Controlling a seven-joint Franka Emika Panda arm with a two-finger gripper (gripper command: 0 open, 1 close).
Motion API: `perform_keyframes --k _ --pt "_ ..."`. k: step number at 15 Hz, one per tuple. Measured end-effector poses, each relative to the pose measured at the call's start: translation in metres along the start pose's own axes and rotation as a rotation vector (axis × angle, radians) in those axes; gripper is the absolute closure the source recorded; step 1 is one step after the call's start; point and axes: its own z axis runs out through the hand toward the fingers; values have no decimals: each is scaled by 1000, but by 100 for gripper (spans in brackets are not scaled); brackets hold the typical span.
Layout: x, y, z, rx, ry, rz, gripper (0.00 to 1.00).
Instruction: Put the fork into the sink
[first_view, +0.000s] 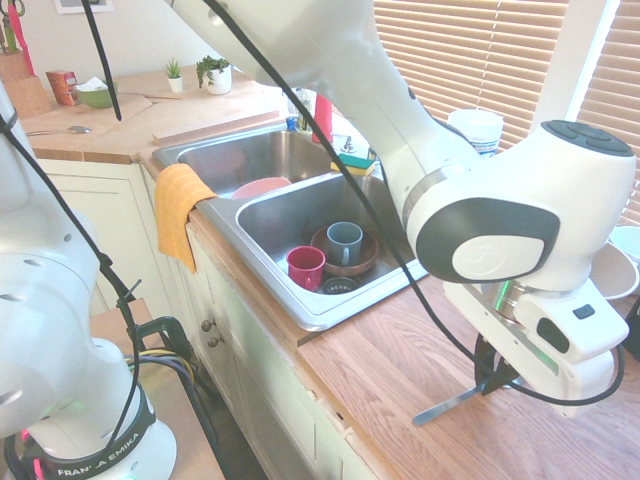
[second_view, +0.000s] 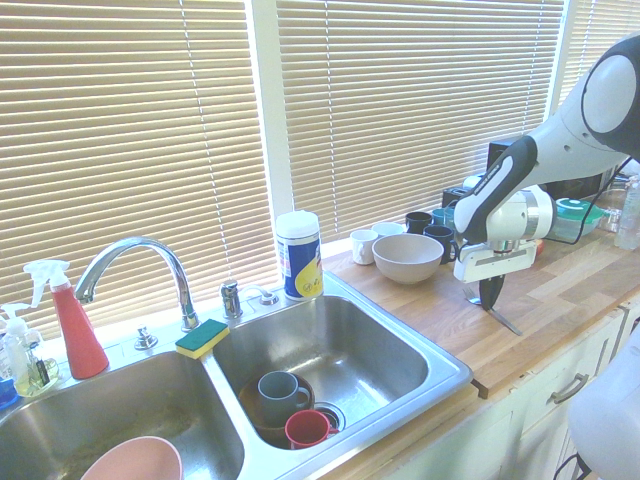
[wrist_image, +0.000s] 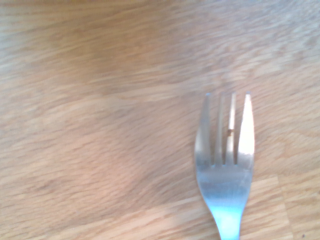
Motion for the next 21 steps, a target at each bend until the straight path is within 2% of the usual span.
perform_keyframes --k 4,8,10,13,16,21 --pt "7 5 -11 4 6 20 100" --pt "-4 9 -83 16 0 9 100" --pt "-34 -16 -128 46 20 -37 100" --pt "-106 -96 -165 91 54 -114 100" --pt "-171 -169 -152 104 69 -172 100" --pt "-242 -248 -67 103 44 -202 100"
